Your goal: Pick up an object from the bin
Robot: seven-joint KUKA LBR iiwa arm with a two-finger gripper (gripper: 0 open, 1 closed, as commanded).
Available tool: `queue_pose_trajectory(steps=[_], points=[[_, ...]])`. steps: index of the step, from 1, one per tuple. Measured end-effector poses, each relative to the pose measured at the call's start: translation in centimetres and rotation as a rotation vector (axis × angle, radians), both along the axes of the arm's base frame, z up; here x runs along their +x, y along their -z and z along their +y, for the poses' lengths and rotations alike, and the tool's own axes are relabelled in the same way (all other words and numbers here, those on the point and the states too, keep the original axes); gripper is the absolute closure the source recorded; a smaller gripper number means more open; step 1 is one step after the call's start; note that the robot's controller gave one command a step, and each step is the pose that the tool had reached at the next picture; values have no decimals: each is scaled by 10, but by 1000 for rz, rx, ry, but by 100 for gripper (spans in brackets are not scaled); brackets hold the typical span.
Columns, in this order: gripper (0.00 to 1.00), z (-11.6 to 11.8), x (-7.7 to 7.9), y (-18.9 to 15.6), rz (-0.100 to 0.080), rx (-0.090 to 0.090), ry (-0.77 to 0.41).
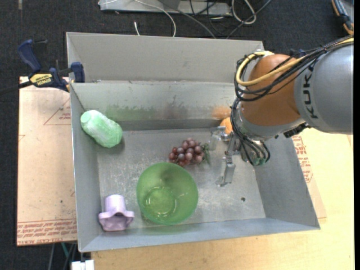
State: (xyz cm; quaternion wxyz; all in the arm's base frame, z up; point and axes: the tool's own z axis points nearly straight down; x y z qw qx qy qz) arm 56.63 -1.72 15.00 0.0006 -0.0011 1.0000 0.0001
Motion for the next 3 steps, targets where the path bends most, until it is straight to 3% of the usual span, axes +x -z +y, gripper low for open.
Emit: queue_pose_trajectory(steps=[1,2,3], points=[[0,0,0,0,0,0,0],[0,15,37,40,-1,2,16],[0,13,42,36,-1,1,21]])
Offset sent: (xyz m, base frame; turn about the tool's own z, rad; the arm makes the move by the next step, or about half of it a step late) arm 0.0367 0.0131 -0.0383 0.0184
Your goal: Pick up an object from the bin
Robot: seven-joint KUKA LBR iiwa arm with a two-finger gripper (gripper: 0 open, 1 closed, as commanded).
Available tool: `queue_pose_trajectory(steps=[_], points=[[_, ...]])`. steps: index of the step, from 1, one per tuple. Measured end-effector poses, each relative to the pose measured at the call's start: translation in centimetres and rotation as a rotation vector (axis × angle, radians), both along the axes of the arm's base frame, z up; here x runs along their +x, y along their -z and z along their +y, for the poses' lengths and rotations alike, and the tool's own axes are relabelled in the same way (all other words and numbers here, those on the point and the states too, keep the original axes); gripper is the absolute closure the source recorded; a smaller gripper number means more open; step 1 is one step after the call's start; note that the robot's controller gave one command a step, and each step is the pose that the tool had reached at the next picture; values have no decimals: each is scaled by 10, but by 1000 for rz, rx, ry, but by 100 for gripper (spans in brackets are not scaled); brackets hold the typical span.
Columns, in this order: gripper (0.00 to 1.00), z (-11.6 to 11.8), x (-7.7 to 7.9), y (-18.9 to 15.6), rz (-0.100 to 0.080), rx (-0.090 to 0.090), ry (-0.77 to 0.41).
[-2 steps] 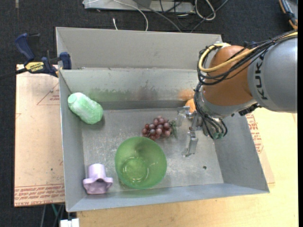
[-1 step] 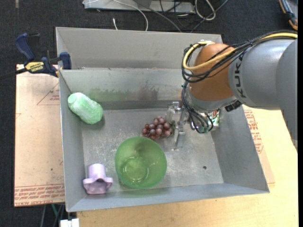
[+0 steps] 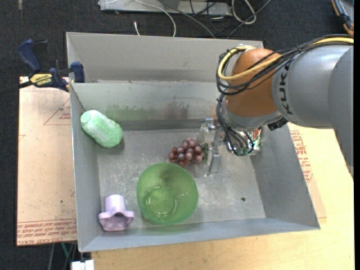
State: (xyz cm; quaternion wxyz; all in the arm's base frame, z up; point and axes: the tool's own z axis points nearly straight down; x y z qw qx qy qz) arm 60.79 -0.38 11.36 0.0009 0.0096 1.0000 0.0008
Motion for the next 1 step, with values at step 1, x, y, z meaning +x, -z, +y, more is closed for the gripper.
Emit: queue_pose_trajectory(steps=[1], points=[[100,43,-50,7,0,1,-114]])
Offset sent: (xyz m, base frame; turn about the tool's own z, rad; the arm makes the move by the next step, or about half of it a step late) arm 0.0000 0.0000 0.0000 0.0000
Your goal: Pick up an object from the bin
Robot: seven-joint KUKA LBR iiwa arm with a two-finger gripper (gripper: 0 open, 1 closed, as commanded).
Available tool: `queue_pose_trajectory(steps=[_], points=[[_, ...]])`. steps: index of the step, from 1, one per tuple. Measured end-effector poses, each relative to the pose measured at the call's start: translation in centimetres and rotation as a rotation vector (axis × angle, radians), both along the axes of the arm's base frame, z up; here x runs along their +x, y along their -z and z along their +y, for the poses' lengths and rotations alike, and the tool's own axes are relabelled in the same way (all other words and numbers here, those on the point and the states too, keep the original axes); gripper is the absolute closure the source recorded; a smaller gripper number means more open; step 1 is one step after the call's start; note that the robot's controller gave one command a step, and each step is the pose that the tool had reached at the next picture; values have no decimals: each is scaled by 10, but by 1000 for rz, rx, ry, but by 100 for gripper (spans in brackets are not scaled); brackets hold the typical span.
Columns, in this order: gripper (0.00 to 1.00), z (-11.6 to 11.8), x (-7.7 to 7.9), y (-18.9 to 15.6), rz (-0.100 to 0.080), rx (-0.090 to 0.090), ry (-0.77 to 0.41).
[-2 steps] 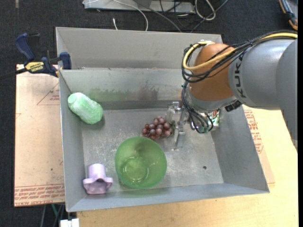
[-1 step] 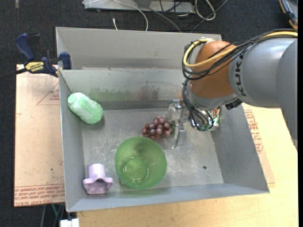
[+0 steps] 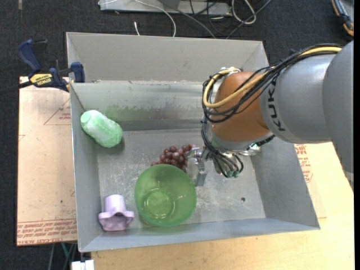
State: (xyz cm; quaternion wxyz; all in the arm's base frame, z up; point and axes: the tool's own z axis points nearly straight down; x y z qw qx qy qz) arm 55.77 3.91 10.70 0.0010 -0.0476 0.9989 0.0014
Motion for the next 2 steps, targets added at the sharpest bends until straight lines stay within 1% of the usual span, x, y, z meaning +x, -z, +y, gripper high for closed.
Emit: queue_pose_trajectory(steps=[1,2], points=[[100,0,0,0,0,0,0],[100,-2,81,21,-7,0,-105]])
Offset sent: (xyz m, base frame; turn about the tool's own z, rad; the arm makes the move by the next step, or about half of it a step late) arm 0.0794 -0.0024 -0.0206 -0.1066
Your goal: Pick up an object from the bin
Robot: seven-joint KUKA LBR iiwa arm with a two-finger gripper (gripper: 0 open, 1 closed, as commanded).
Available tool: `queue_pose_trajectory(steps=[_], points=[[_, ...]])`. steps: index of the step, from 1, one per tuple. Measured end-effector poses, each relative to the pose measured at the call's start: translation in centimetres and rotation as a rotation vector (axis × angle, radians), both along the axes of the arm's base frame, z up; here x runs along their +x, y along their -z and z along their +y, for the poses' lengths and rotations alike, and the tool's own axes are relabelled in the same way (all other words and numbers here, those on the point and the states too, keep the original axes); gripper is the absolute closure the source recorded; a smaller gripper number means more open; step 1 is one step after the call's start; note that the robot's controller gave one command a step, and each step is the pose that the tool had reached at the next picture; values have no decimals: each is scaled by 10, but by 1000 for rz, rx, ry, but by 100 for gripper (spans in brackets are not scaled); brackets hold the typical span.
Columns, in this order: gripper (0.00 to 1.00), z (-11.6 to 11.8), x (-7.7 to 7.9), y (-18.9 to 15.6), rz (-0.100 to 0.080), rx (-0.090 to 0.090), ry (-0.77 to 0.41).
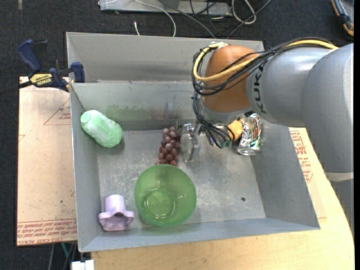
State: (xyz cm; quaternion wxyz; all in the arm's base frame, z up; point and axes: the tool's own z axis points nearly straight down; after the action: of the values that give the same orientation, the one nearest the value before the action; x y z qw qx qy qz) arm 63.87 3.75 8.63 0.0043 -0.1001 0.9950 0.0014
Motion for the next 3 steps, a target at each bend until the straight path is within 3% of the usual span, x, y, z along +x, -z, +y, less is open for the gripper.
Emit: queue_pose_trajectory(steps=[1,2,3], points=[[100,29,-32,-14,6,1,-19],[100,43,2,11,-3,-2,-222],[100,66,2,12,-2,0,-125]])
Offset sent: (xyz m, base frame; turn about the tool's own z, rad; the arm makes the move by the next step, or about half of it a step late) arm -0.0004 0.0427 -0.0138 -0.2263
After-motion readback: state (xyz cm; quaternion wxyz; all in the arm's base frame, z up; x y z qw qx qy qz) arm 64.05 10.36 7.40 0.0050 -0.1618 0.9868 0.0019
